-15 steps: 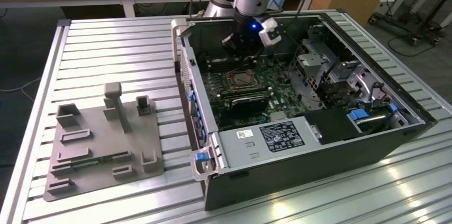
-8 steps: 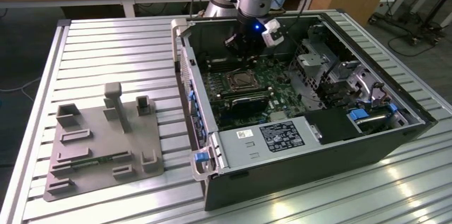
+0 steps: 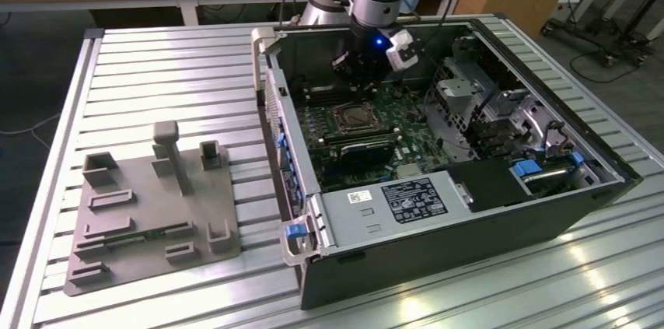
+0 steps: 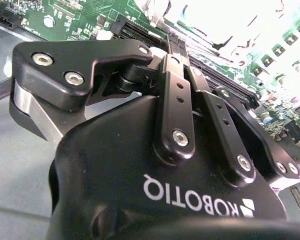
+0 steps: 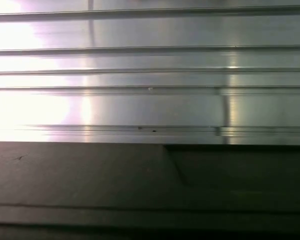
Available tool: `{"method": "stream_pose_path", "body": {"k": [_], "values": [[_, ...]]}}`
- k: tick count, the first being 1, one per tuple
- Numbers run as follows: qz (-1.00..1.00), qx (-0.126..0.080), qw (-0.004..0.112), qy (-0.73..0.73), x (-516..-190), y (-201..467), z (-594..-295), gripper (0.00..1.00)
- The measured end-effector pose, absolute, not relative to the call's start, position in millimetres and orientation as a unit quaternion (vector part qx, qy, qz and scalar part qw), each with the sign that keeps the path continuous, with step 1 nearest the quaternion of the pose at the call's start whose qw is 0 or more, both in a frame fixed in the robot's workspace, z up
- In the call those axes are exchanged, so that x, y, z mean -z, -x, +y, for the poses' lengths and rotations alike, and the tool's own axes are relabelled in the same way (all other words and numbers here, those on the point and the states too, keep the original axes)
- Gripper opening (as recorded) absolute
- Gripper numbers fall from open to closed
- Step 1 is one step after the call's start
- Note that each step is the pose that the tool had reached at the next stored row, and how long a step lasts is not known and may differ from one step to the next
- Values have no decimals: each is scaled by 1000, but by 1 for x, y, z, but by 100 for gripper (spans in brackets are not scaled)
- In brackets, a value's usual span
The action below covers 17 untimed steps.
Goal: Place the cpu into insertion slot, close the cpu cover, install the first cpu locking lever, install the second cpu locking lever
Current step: 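Install the first cpu locking lever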
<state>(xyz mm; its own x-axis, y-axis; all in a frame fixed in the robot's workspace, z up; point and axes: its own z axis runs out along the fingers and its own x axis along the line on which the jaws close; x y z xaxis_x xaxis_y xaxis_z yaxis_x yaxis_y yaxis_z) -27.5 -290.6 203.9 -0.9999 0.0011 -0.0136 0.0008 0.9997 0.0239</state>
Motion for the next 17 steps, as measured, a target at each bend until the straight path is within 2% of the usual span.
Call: {"method": "stream_pose_path", "body": {"k": [17], "values": [[1000, -12, 7, 0, -202, 27, -291, 10]]}}
